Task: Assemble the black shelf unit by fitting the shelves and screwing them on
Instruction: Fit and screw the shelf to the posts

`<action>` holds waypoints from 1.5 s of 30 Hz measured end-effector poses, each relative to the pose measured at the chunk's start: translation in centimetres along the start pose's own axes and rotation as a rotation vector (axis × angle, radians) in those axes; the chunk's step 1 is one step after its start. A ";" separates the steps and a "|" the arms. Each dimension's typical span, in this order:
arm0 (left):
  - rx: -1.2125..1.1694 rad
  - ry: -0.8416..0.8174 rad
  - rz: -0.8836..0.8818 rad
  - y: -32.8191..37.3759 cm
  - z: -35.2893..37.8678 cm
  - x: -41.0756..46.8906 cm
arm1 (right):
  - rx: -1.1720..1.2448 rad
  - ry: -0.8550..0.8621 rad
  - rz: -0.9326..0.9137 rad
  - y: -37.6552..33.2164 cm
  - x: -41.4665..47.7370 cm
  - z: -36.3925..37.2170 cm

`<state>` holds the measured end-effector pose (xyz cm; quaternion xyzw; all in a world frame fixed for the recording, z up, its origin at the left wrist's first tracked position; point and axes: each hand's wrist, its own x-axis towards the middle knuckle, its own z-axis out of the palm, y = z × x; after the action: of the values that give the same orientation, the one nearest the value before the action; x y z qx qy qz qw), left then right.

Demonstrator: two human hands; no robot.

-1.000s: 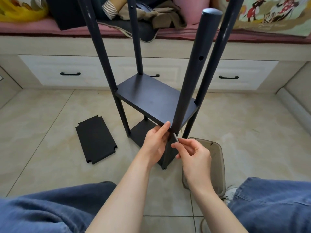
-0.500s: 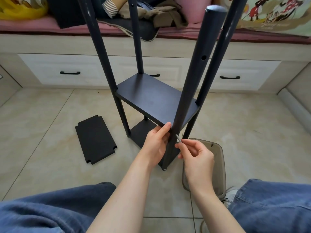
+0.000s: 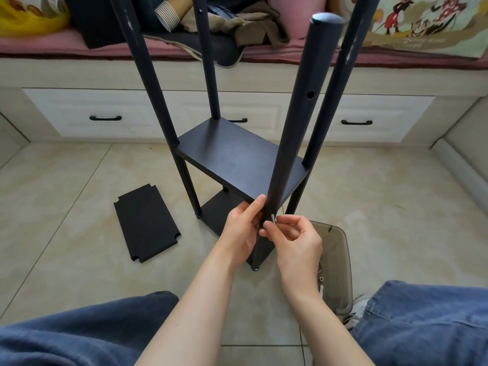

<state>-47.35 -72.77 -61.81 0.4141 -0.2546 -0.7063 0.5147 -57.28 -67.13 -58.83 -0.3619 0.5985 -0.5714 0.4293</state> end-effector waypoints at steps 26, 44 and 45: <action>0.069 0.048 -0.021 -0.3 0.2 0.3 | 0.082 -0.017 0.050 0.1 0.8 0.5; 0.017 0.017 -0.004 -0.4 0.2 0.3 | 0.021 -0.071 0.033 0.6 1.0 -0.3; 0.012 0.013 -0.004 -0.4 0.1 0.2 | 0.031 -0.074 0.031 0.5 1.0 -0.4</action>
<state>-47.71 -72.87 -62.16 0.4222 -0.2547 -0.7030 0.5125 -57.95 -67.88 -59.49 -0.3667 0.5790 -0.5601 0.4654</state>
